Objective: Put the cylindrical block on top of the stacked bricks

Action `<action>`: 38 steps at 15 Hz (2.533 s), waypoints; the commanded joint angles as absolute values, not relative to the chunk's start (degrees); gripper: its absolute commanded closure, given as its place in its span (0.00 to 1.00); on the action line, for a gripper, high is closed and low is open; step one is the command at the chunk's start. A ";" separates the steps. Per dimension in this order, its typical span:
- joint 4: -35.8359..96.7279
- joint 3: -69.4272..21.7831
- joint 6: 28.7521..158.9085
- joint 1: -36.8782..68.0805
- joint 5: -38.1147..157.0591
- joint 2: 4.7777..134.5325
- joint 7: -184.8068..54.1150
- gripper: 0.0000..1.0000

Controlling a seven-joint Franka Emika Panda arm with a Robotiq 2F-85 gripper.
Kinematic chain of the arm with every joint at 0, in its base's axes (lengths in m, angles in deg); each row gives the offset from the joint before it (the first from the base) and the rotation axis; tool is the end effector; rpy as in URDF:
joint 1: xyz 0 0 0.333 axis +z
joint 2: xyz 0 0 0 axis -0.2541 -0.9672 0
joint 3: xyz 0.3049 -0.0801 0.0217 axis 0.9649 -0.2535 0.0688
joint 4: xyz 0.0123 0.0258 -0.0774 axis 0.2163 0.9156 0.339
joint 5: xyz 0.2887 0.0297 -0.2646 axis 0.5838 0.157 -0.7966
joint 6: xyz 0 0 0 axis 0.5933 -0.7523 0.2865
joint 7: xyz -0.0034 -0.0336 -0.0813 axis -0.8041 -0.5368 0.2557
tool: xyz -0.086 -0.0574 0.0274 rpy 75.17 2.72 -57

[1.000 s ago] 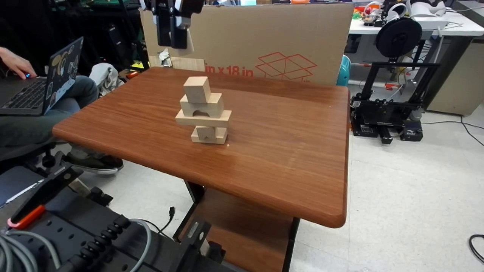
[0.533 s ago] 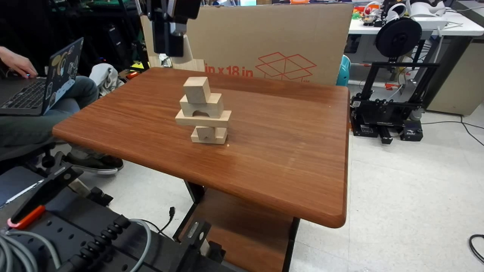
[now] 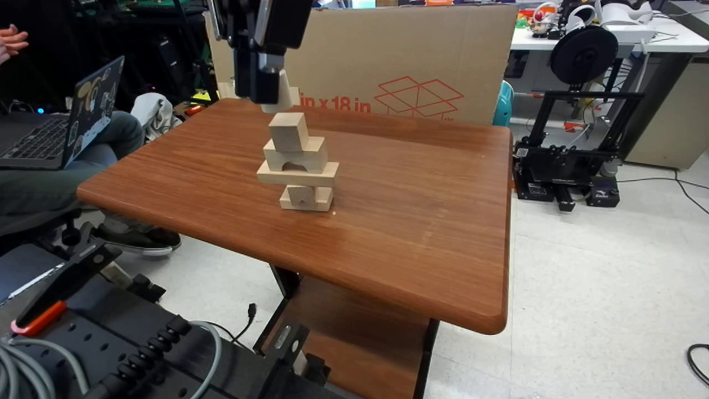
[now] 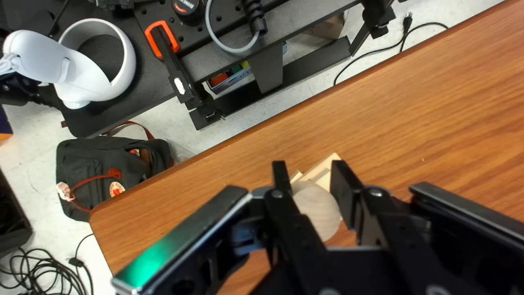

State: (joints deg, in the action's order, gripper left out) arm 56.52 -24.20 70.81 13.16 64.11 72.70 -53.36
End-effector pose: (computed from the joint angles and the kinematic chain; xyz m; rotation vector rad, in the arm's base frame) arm 0.5369 -0.0530 0.2957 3.0039 -0.6237 -0.5481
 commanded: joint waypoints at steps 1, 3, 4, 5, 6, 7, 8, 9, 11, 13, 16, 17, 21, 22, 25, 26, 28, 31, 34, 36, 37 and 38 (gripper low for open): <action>58.29 -24.24 72.01 12.99 65.09 73.99 -52.30 0.92; 58.02 -24.20 71.91 12.98 65.25 73.67 -52.10 0.92; 57.71 -24.20 71.82 12.95 65.41 73.50 -52.00 0.92; 57.35 -24.20 71.85 12.88 65.65 73.30 -51.95 0.92; 57.22 -24.19 72.01 12.86 65.75 73.22 -51.88 0.92; 57.03 -24.21 72.20 12.87 65.71 73.08 -51.71 0.92; 56.92 -24.21 72.39 12.91 65.58 72.90 -51.55 0.92; 56.92 -24.22 72.79 12.97 65.42 72.77 -51.29 0.92; 56.58 -24.16 72.80 13.03 65.31 72.23 -51.13 0.92; 56.47 -24.09 72.77 13.15 65.14 71.94 -51.03 0.92; 55.75 -24.02 72.82 13.27 65.05 70.89 -50.88 0.92; 55.41 -24.00 72.87 13.24 65.16 70.53 -51.01 0.92; 54.64 -23.90 72.88 13.33 65.20 69.62 -51.19 0.92; 54.59 -23.88 72.89 13.38 65.17 69.52 -51.22 0.92; 55.13 -23.72 72.87 13.63 64.80 69.75 -51.49 0.42; 55.40 -23.62 72.87 13.67 64.78 70.06 -51.72 0.36; 56.09 -23.41 72.83 13.86 64.48 71.13 -51.99 0.21; 57.43 -23.09 72.50 14.46 63.30 74.36 -52.35 0.02; 58.60 -22.49 72.59 15.38 60.60 78.37 -53.34 0.00; 58.95 -21.86 74.43 16.44 56.22 80.15 -53.78 0.00; 58.78 -21.44 75.76 17.01 53.49 79.99 -53.21 0.00; 58.74 -20.98 77.24 17.31 51.59 80.00 -53.33 0.00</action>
